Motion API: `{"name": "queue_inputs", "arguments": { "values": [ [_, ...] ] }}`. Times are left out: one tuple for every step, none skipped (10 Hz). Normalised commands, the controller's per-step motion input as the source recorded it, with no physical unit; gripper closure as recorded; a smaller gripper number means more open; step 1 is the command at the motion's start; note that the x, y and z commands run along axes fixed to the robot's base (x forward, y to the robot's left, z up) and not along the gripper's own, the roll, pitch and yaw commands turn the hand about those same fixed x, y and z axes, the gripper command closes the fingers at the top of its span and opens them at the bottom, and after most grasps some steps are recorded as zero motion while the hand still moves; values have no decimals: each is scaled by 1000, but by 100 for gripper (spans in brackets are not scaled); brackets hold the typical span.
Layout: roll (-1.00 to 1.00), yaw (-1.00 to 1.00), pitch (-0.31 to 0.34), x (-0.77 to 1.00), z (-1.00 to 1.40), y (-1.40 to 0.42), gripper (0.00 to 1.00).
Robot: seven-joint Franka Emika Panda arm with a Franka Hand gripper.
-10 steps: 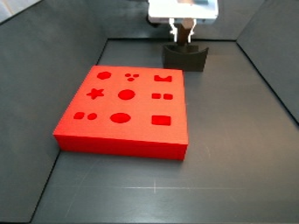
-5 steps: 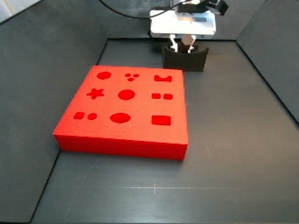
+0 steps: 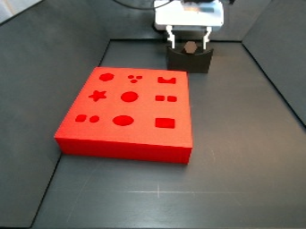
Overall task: Pick up the hexagon object. Move up. Place the hexagon object on the fixture. Regrasp the hexagon object. Move to above the board. Insert the hexagon object.
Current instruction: Regrasp the hexagon object.
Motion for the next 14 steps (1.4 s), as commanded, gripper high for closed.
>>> {"name": "queue_inputs", "arguments": {
  "values": [
    [67, 44, 83, -40, 1000, -1, 0],
    [61, 31, 97, -40, 963, -1, 0],
    [48, 2, 114, -30, 731, 2, 0],
    [44, -22, 118, -26, 485, 7, 0],
    [42, -40, 109, -21, 303, 5, 0],
    [1000, 8, 70, -69, 1000, -921, 0],
    [1000, 7, 67, -75, 1000, -990, 0],
    [1000, 7, 60, -87, 996, -1000, 0],
    [1000, 5, 43, -135, 934, -1000, 0],
    [1000, 4, 39, -125, 786, -905, 0],
    [1000, 4, 36, -92, 570, -742, 0],
    [1000, 4, 33, -60, 268, -504, 0],
    [1000, 4, 30, -38, 61, -314, 0],
    [1000, 4, 28, -27, 20, -191, 0]
  ]
}}
